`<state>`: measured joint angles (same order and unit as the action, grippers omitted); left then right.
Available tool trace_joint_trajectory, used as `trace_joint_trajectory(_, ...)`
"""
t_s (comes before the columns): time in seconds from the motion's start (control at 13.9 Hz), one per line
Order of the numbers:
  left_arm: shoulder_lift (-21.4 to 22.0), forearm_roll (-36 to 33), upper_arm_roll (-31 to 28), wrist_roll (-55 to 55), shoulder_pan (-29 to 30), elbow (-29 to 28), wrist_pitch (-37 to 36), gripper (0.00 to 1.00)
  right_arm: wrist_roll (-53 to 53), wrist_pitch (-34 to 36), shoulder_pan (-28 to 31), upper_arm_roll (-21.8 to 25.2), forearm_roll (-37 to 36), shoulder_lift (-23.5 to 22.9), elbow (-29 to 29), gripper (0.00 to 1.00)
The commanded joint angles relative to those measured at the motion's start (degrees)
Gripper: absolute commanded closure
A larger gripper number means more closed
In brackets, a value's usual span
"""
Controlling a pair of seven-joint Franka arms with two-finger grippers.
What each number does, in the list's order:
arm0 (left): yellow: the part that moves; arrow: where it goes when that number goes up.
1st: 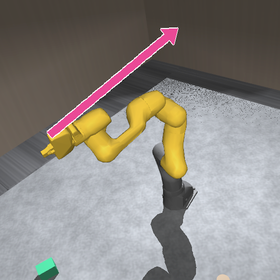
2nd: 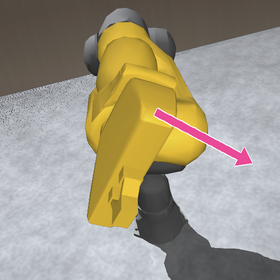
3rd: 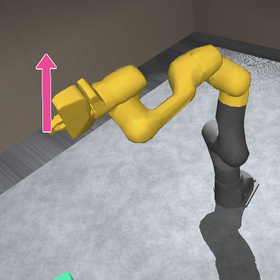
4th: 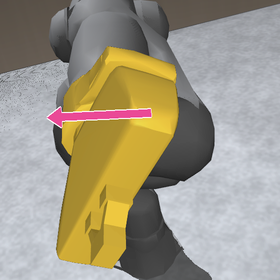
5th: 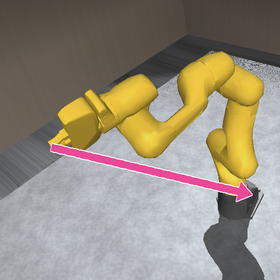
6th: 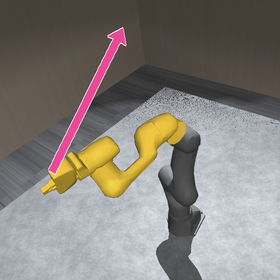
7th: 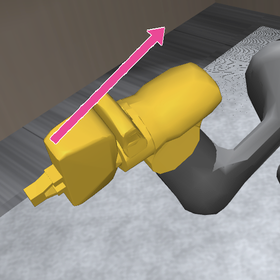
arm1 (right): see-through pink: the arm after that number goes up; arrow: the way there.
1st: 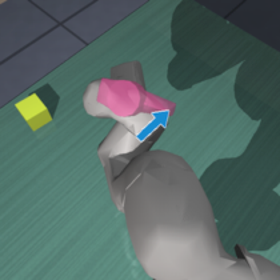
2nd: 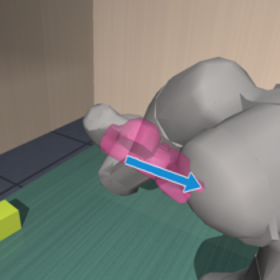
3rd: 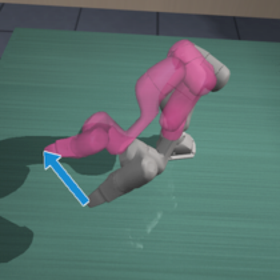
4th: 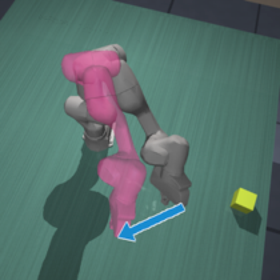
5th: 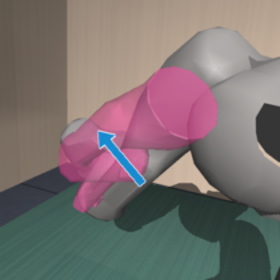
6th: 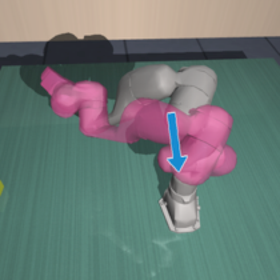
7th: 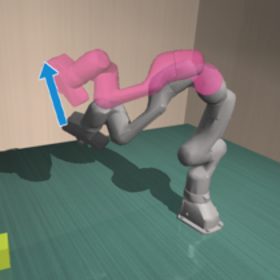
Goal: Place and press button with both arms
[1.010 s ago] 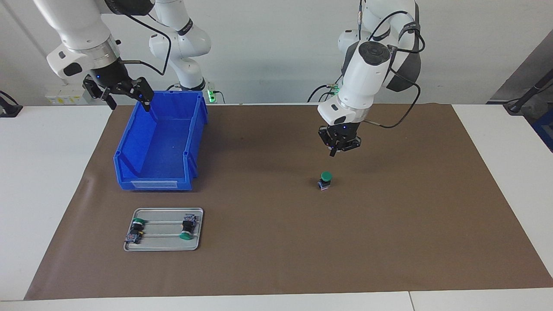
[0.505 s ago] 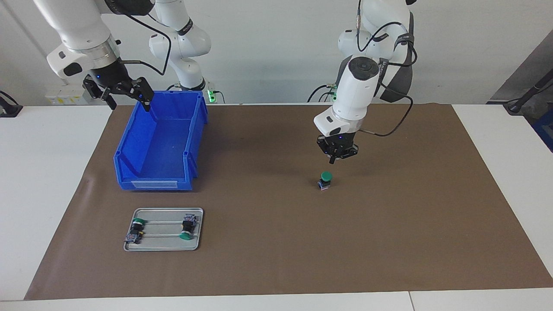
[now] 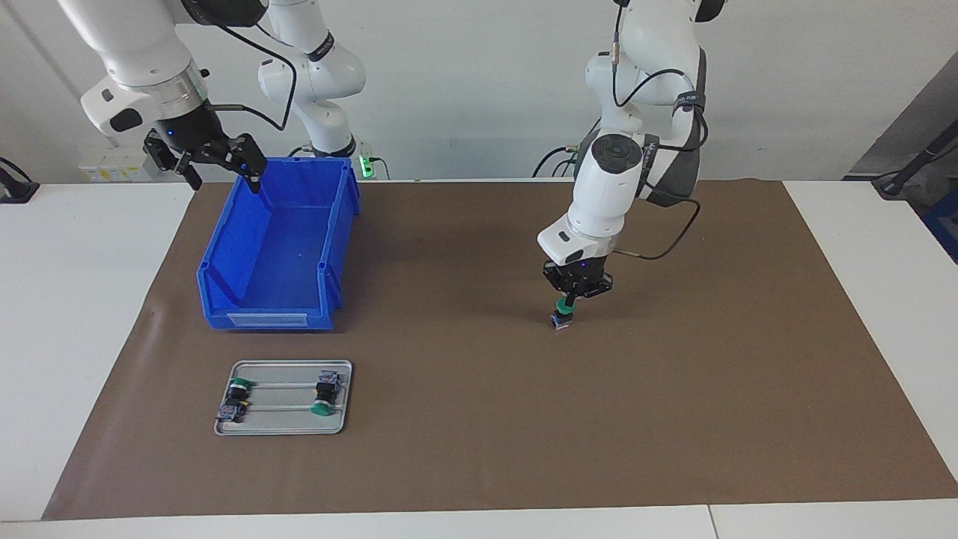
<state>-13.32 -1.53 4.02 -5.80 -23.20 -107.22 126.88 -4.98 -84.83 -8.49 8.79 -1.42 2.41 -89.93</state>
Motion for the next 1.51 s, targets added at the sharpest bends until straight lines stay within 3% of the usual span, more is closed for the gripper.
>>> trace_joint_trajectory(0.0, -0.4, -1.5, -0.8, -2.2, -1.4, -1.5, 2.1, 1.0, 1.7, 0.4, 0.8, -0.4, 0.9, 0.9, -0.8, 0.0)
trace_joint_trajectory(0.87, -1.6, -1.6, -0.9, -2.4, -0.9, -4.9, 4.4, 1.0, 1.7, 0.4, 0.8, -0.4, 0.9, 0.9, -0.8, 0.0)
trace_joint_trajectory(1.44, -2.4, -1.6, -0.9, -2.3, -0.9, -3.6, 3.8, 1.0, 1.7, 0.4, 0.8, -0.4, 0.9, 0.9, -0.8, 0.0)
